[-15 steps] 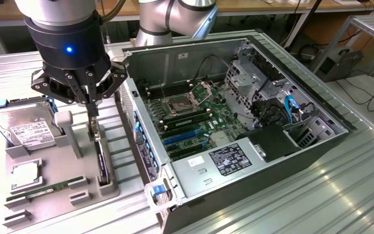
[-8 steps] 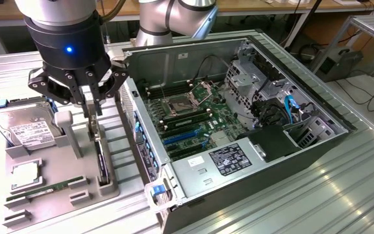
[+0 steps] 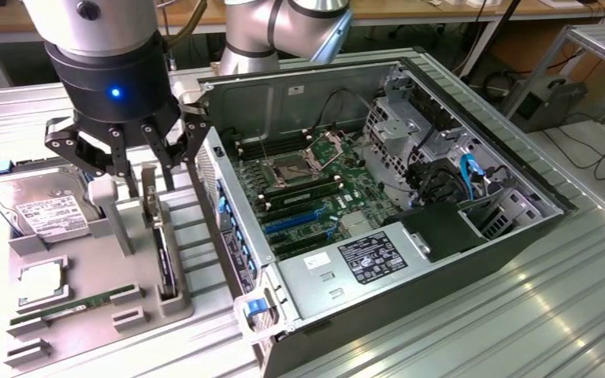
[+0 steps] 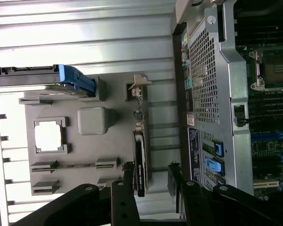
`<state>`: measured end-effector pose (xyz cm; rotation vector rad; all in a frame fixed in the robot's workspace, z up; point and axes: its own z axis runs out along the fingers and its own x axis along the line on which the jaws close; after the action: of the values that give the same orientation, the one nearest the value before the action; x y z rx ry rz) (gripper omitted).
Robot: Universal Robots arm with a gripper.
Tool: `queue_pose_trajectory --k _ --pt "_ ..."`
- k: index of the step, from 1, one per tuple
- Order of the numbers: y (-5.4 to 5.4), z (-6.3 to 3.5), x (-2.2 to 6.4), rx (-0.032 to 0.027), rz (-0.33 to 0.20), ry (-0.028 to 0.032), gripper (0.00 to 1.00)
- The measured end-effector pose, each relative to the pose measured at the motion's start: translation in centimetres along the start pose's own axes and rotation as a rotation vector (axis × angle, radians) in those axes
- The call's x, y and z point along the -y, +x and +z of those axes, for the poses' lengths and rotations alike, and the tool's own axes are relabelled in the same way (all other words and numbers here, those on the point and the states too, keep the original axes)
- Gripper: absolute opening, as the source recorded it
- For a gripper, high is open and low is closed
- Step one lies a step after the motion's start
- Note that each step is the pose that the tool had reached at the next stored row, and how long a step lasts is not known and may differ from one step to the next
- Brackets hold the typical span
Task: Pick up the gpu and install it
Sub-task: 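Pick up the gpu and move the gpu toward the slot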
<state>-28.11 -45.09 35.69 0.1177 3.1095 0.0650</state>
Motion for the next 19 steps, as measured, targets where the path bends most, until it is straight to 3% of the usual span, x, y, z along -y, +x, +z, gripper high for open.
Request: queue_pose_trajectory --k 19 --pt "0.2 4.11 0.18 -0.0017 0.000 0.0001 0.42"
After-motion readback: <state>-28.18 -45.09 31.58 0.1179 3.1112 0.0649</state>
